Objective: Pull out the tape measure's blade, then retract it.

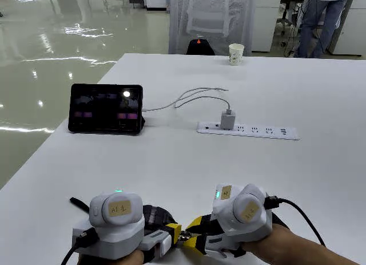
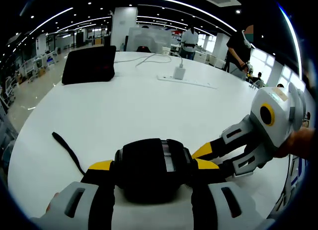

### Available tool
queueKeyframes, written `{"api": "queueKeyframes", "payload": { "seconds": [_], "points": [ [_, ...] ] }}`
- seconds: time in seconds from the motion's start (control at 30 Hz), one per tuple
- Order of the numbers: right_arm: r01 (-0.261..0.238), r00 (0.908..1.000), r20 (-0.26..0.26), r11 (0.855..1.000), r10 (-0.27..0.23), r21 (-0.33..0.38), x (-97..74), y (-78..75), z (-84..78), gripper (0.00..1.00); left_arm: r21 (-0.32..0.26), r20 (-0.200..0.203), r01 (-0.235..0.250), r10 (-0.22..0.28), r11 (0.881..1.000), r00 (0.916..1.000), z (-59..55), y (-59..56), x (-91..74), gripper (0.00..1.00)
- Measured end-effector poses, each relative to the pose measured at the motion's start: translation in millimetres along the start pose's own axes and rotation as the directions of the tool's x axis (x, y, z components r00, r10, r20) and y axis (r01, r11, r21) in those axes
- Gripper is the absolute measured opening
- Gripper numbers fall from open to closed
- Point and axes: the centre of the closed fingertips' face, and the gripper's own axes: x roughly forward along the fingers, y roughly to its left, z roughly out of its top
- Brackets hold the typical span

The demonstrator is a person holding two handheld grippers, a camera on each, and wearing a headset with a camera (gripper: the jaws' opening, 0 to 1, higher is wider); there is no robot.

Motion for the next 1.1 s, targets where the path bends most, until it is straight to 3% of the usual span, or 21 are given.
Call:
{"api": "queueKeyframes", "payload": {
  "seconds": [1.1],
  "points": [
    [-0.019, 0.9992, -0.037, 0.999, 0.018, -0.034, 6.3, 1.2, 3.5, 0.12, -0.001, -0.008, 0.009, -0.009, 1.000, 0.9999, -0.7, -0.5, 0.4, 0.59]
  ]
}}
